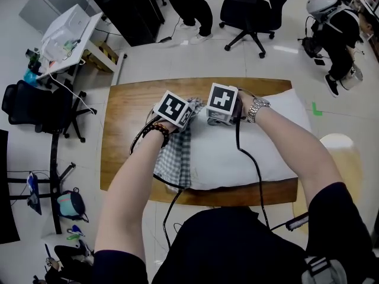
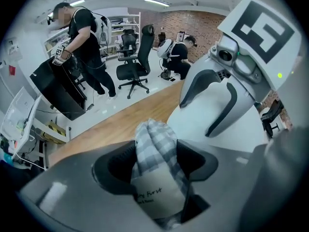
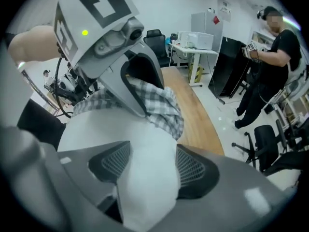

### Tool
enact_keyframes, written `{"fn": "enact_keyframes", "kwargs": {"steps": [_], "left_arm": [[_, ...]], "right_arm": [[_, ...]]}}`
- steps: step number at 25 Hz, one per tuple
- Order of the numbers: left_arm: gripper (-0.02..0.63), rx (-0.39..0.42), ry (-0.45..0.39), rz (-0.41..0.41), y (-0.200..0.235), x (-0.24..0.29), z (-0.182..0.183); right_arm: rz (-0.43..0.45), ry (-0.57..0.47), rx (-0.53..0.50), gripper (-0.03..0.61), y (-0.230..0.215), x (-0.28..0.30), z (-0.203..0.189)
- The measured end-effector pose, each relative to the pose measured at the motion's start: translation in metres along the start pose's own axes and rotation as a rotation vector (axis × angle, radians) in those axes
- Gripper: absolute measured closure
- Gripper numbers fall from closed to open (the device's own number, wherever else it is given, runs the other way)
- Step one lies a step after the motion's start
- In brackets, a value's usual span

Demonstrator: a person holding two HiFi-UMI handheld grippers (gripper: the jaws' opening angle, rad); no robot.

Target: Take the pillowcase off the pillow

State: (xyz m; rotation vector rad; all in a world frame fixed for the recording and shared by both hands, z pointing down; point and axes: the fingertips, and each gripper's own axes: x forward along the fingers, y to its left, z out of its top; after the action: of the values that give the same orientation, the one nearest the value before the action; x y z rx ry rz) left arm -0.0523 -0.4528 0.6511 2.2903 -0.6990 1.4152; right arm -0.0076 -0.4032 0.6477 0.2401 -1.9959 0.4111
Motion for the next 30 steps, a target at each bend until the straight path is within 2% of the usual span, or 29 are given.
{"fn": "enact_keyframes", "kwargs": {"steps": [2,4,6,9,10,11,13,14,16,17,18,21,22,25,30], "left_arm": [[0.368,0.021,0.034,0.006,0.005,0.007,-0.003],[0.417,0.053,0.068,0.013,0.009,0.011,-0.005],[0.469,0.080,0.118,0.010,0.006,0.013,-0.008],[0.549,0.051,0.215,-0.047,-0.009,0.011,-0.022],[0.558,0.059,0.207,-0.028,-0.004,0.011,-0.020],[0.564,0.084,0.175,0.021,0.006,0.011,-0.014],[0.569,0.143,0.067,0.118,0.025,0.007,0.007],[0.569,0.151,0.029,0.141,0.030,0.005,0.013],[0.571,0.116,0.039,0.154,0.036,0.001,0.006],[0.571,0.115,0.015,0.167,0.039,-0.004,0.010],[0.571,0.118,-0.016,0.182,0.043,-0.009,0.016],[0.572,0.101,-0.085,0.213,0.054,-0.023,0.026],[0.572,0.072,-0.074,0.209,0.055,-0.025,0.021],[0.574,-0.118,0.127,0.119,0.043,-0.029,-0.031],[0.575,-0.229,0.207,0.120,0.043,-0.044,-0.059]], "right_arm": [[-0.033,0.002,0.001,0.281,-0.019,0.008,0.001],[-0.002,0.029,0.048,0.307,-0.020,0.014,-0.004],[0.017,0.052,0.086,0.376,-0.021,0.018,-0.008],[-0.008,0.081,0.089,0.503,-0.025,0.015,-0.010],[-0.027,0.088,0.080,0.542,-0.026,0.013,-0.011],[-0.047,0.093,0.075,0.555,-0.026,0.012,-0.011],[-0.081,0.092,0.079,0.560,-0.027,0.007,-0.013],[-0.095,0.087,0.085,0.561,-0.027,0.003,-0.014],[-0.122,0.073,0.092,0.561,-0.029,-0.005,-0.015],[-0.128,0.067,0.099,0.561,-0.028,-0.009,-0.016],[-0.116,0.062,0.114,0.562,-0.023,-0.014,-0.016],[0.021,0.054,0.195,0.563,0.017,-0.025,-0.019],[0.036,0.055,0.207,0.563,0.023,-0.028,-0.021],[0.019,0.061,0.222,0.563,0.025,-0.035,-0.025],[-0.004,0.068,0.250,0.563,0.025,-0.046,-0.038]]}}
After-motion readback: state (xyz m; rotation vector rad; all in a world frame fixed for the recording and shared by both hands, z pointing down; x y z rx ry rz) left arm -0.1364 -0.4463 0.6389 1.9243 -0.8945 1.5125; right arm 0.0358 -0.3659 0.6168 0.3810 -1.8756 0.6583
